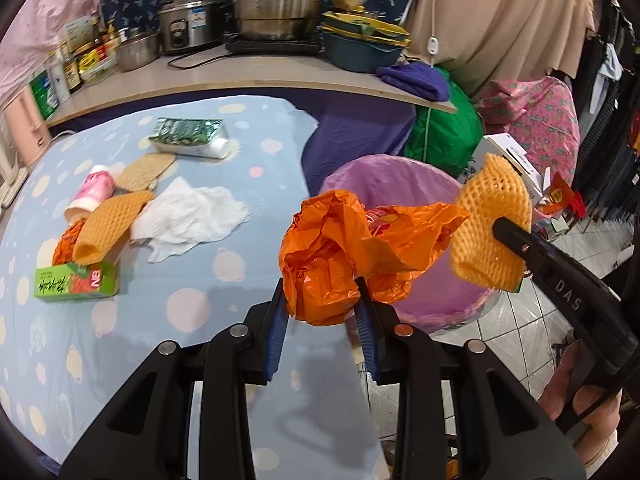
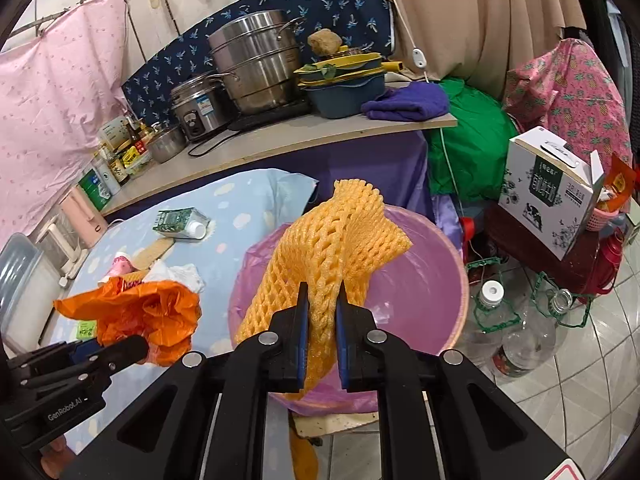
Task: Collect trash
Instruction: 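Carry the orange bag and foam net over the bin and release both, then grasp the white tissue with the right gripper while the left grasps another foam net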
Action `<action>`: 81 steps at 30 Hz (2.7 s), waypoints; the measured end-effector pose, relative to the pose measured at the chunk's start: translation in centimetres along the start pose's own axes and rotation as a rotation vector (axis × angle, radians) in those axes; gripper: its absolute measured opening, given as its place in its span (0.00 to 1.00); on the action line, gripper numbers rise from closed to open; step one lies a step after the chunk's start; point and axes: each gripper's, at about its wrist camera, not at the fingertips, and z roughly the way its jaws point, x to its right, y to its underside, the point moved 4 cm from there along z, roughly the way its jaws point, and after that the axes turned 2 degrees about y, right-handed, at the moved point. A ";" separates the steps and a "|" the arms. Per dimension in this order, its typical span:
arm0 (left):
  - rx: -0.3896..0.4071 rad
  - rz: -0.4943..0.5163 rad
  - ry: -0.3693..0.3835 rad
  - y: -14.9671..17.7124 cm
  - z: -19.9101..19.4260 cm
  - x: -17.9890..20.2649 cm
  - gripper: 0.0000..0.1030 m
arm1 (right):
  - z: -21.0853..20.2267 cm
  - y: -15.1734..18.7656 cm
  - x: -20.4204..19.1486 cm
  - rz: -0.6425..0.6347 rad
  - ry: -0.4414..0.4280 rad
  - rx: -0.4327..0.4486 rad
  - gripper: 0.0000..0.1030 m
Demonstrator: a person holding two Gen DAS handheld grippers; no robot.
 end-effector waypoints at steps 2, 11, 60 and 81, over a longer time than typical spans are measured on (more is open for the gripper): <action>0.005 0.017 0.008 -0.4 0.3 1.0 0.30 | -0.1 0.1 0.6 0.007 0.007 0.000 0.11; 0.009 0.056 0.027 -1.8 1.9 3.8 0.30 | 0.1 0.4 2.2 0.031 0.022 -0.006 0.11; 0.001 -0.009 -0.056 -3.3 5.2 1.6 0.70 | 3.6 -0.5 0.7 0.038 0.014 -0.030 0.41; 0.010 -0.358 -0.258 -0.4 0.9 -16.9 0.85 | 6.7 0.8 -11.1 -0.119 -0.120 -0.099 0.41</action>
